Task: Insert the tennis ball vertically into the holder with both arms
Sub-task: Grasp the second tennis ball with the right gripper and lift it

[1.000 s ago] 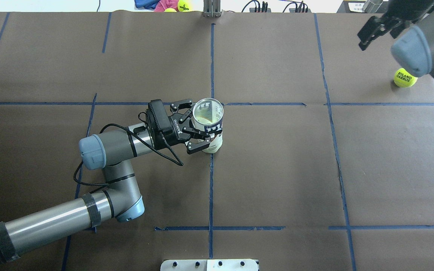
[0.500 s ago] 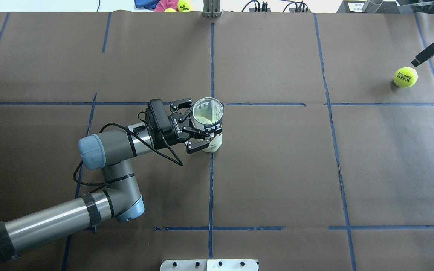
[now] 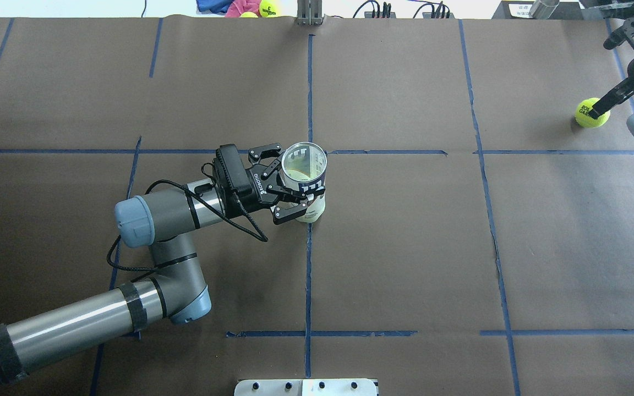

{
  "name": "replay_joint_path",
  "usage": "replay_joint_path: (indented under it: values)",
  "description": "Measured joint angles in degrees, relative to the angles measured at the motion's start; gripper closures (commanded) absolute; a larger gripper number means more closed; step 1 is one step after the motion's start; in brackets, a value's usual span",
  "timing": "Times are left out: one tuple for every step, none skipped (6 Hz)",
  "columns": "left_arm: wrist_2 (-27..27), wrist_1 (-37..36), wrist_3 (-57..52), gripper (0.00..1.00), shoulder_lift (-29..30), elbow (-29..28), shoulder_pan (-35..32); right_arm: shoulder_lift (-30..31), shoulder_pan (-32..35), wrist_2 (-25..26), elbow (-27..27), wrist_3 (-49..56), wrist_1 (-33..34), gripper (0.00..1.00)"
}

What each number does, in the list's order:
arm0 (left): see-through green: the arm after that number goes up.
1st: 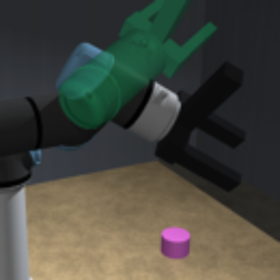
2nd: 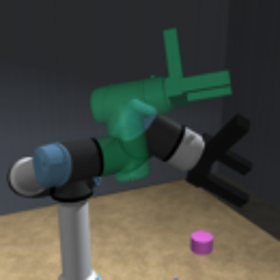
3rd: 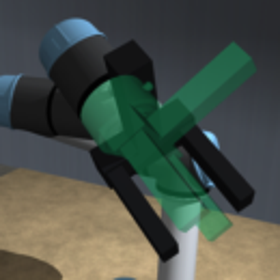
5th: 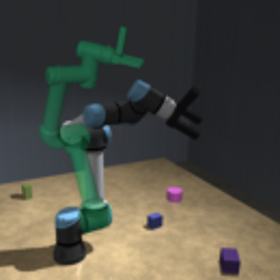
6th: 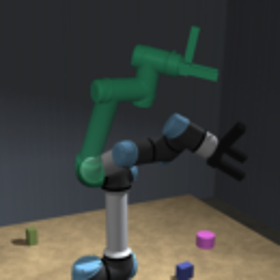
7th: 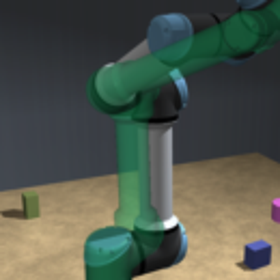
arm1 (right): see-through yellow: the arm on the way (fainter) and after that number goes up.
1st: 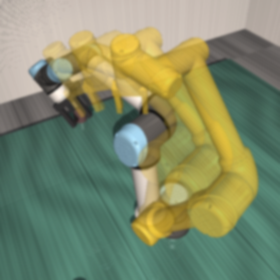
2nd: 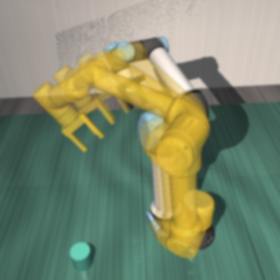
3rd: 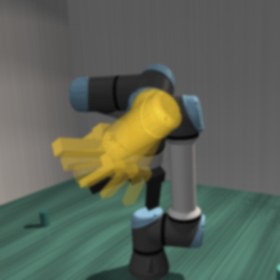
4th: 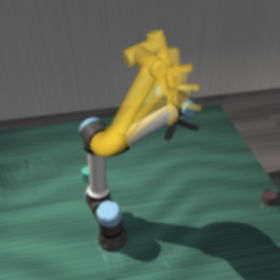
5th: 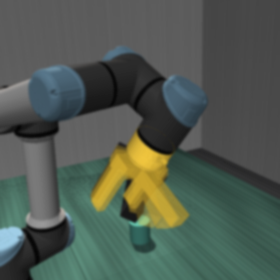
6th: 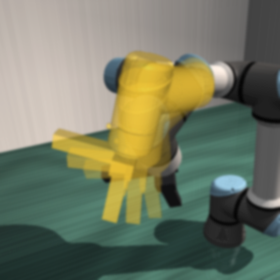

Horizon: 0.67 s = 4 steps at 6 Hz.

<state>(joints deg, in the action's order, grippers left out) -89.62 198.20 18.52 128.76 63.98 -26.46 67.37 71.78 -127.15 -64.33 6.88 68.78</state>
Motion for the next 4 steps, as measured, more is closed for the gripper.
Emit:
replay_joint_path:
  values:
    - [-0.02,-0.01,0.02,0.2,0.0,0.0,0.0,-0.19,-1.13,1.34,0.81,-0.02,-0.06,0.01]
    - [0.0,-0.01,0.0,0.2,0.0,0.0,0.0,-0.8,-2.09,3.29,2.28,-0.03,-0.12,0.02]
    - [0.04,-0.01,-0.04,0.2,0.0,0.0,0.0,-1.41,-2.79,5.02,3.62,0.02,-0.16,0.24]
    - [0.06,-0.01,-0.06,0.2,0.0,0.01,0.0,-1.69,-3.32,6.56,4.46,0.08,-0.18,0.6]
